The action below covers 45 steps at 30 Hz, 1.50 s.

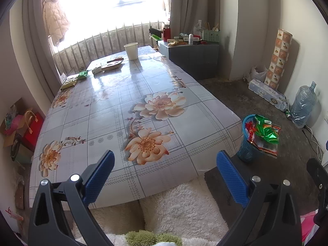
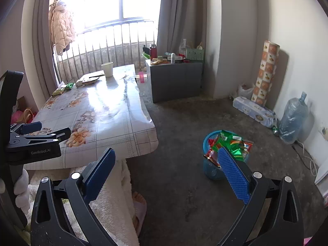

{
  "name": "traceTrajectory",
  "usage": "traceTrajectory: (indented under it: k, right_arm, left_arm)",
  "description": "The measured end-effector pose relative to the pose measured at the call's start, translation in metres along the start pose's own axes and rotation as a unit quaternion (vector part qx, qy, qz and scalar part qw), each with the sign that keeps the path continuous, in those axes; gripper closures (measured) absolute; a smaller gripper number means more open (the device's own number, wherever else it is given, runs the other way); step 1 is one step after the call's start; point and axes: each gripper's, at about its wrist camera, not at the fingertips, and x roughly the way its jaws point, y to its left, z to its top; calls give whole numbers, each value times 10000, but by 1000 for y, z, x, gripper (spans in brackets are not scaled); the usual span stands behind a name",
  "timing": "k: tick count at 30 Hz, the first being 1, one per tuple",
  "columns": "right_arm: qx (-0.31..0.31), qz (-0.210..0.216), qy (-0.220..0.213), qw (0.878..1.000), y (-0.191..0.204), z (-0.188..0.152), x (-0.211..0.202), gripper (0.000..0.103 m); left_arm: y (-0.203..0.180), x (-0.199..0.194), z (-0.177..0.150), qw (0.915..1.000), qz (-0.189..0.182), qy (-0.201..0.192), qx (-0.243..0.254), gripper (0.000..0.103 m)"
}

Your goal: Collect trash

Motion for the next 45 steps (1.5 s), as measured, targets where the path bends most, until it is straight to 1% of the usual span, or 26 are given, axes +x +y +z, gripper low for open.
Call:
traceTrajectory:
  k: [45]
  right_arm:
    - [-79,34,29,10000,1,-3,2,7]
  left_arm:
    - [0,0,-2,10000,-3,-1,46,6]
